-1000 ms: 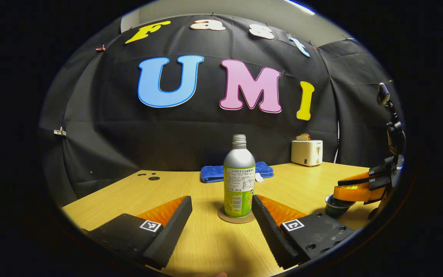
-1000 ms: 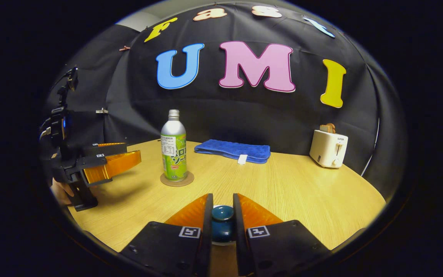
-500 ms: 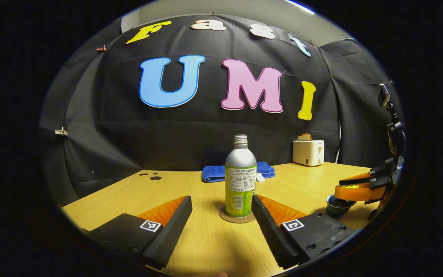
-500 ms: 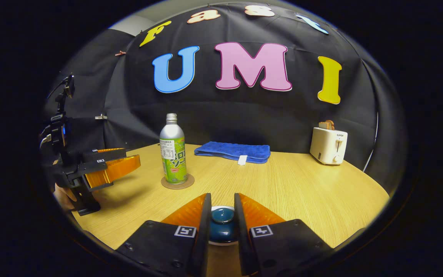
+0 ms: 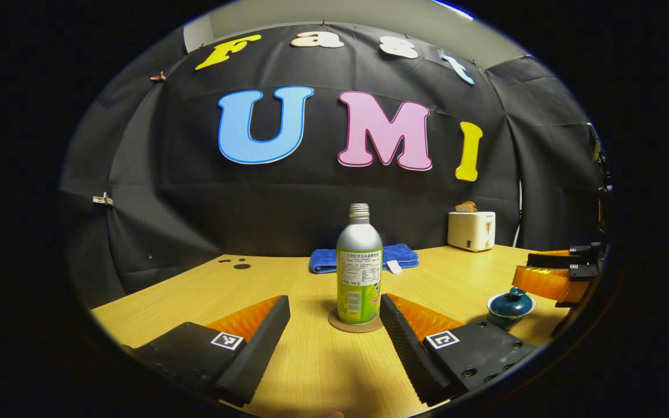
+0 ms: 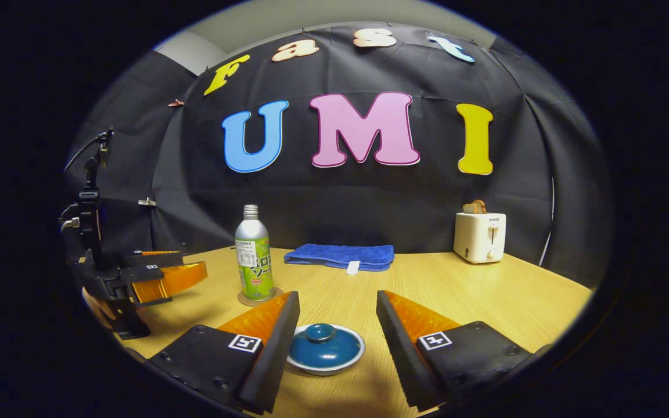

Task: Open the teacup lid with one hand, grasp the water bottle and pour water into the teacup with the other hand; after pouring, place the water bottle on the coaster and then close the teacup lid.

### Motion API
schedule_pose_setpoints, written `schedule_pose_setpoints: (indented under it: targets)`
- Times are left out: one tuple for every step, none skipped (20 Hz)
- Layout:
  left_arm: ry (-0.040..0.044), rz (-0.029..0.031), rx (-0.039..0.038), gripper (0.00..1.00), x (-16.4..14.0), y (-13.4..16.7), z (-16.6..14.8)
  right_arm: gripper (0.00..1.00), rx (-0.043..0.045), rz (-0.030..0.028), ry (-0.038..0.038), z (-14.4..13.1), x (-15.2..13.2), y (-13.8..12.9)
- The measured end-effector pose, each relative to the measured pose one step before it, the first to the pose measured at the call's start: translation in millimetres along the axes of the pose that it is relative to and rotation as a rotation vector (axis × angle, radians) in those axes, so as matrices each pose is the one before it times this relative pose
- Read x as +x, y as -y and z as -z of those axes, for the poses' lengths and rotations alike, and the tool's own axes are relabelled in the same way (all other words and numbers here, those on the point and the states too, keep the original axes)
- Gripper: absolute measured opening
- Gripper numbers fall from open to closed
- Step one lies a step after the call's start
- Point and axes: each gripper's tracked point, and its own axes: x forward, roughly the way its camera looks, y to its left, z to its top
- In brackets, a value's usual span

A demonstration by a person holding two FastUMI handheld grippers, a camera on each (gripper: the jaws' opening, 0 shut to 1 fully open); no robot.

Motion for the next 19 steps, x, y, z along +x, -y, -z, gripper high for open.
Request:
schedule_pose_setpoints:
  targets:
    - [-0.00075, -0.02145, -0.00064, 0.98, -2.39, 0.47, 0.85, 0.83, -0.00078, 0.01148, 0.00041, 0.52, 1.71, 4.31]
    - [-0.00028, -0.01875, -0.0005, 0.98, -1.8, 0.57, -0.65, 0.83, 0.00116, 0.02052, 0.00093, -0.79, 0.04, 6.77]
    - [0.00061, -0.01031, 0.00009, 0.98, -2.01, 2.08, 0.56, 0.82, -0.0017, 0.02111, 0.00039, 0.15, 1.73, 5.58]
    - [-0.00048, -0.00682, -0.00038, 0.98, -1.48, 2.66, -0.1, 0.86, -0.00045, 0.02744, 0.00174, -0.3, -0.31, 8.39]
    - [-0.00006, -0.00246, -0.00058, 0.98, 0.15, 3.32, 0.63, 0.9, -0.0006, 0.03225, 0.00024, 0.63, 1.68, 9.14]
    - [-0.00031, 0.0019, -0.00006, 0.98, 0.65, 3.68, -0.36, 0.99, -0.00025, 0.04043, 0.00243, -1.0, -1.23, 9.86]
    - [0.00006, 0.00101, -0.00045, 0.98, -0.13, 2.71, -0.05, 1.0, -0.00175, 0.03685, 0.00052, -0.27, 0.68, 9.46]
    - [-0.00021, 0.00203, -0.00028, 0.99, 0.02, 2.12, -0.72, 1.0, 0.00019, 0.02508, 0.00147, -0.64, -0.26, 5.64]
    - [0.00049, 0.00356, 0.00041, 0.98, 1.63, 2.83, 1.0, 1.0, -0.00023, 0.00852, -0.00023, -0.59, -0.8, 0.57]
    - [0.00016, 0.00421, 0.00002, 0.98, 1.67, 2.97, -0.54, 0.99, -0.00228, -0.00283, -0.00066, 0.05, -0.13, -2.26]
    - [0.00095, 0.00529, -0.00028, 0.98, 1.18, 3.03, 0.38, 0.98, 0.00195, -0.00567, -0.00019, 0.02, -0.33, -0.91]
    - [0.00198, 0.00293, 0.00033, 0.98, 1.22, 1.79, -0.74, 0.98, -0.00106, -0.00309, -0.00027, -0.38, -0.28, -1.3]
    - [-0.00098, 0.00334, -0.00046, 0.98, 1.42, 2.03, 0.71, 0.98, 0.00099, -0.00394, 0.00004, 0.11, -0.04, -0.23]
    - [0.00024, 0.00586, 0.00035, 0.98, 0.8, 2.19, -0.74, 0.98, -0.00017, -0.00277, 0.00032, 0.34, -0.06, -0.48]
    - [0.00071, 0.00599, -0.00001, 0.98, 1.48, 2.35, 0.65, 0.98, 0.00002, -0.00135, -0.00074, 0.11, -0.04, -0.09]
    - [0.00003, 0.00811, 0.00027, 0.98, 1.01, 2.11, -0.18, 0.98, 0.00012, 0.00007, 0.00088, -0.43, 0.07, 0.05]
    - [0.00083, 0.00837, 0.00023, 0.98, 0.5, 2.32, -0.07, 0.98, -0.00019, -0.00003, -0.00118, 0.06, -0.17, -0.08]
    - [0.0003, 0.00573, 0.00005, 0.98, -0.09, 1.02, -0.4, 0.98, 0.00023, 0.0001, 0.00063, 0.0, 0.55, -0.17]
    - [0.0005, 0.00041, -0.00056, 0.98, 0.27, -0.2, 0.42, 0.98, -0.00011, -0.00013, -0.0008, -0.06, -0.21, 0.07]
